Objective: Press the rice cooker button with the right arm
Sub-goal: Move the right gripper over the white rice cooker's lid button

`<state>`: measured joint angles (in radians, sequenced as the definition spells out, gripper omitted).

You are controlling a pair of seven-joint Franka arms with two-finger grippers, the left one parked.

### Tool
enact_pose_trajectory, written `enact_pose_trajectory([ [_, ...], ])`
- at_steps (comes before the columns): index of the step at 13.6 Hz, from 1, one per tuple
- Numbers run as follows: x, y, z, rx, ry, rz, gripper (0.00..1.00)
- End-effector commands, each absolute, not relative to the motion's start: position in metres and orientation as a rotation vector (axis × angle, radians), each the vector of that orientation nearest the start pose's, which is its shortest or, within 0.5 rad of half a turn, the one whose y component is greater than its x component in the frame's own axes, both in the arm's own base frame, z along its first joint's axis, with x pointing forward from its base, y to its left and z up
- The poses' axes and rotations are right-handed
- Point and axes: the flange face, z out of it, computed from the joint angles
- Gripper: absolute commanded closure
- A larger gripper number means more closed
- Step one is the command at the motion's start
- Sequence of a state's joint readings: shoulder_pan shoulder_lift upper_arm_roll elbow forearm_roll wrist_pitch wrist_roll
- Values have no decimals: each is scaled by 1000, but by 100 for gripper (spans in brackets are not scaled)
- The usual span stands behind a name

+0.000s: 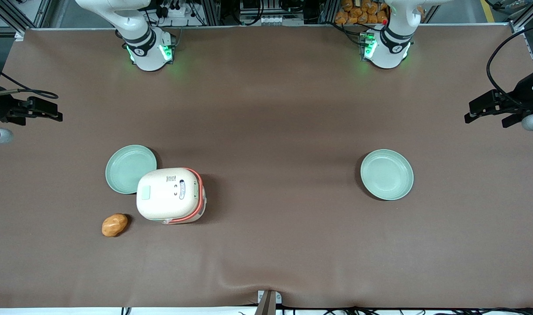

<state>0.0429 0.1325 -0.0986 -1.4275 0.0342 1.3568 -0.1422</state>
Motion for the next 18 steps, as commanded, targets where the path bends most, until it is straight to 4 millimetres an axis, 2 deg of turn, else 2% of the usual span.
enact_pose_trajectory([
  [1, 570, -16, 597, -3098, -166, 327, 0],
  [5, 586, 17, 582, -3094, -235, 271, 2],
  [6, 594, 29, 574, -3090, -261, 254, 17],
  [8, 613, 50, 556, -3083, -305, 170, 55],
  [10, 631, 77, 535, -3088, -364, 93, 70],
  [11, 639, 86, 522, -3089, -379, 81, 84],
  [12, 646, 96, 507, -3091, -390, 67, 93],
  [13, 654, 101, 495, -3095, -370, 46, 99],
  [14, 661, 107, 479, -3085, -323, 32, 100],
  [15, 667, 118, 466, -3056, -284, 16, 100],
  [18, 678, 127, 436, -3043, -271, 1, 100],
])
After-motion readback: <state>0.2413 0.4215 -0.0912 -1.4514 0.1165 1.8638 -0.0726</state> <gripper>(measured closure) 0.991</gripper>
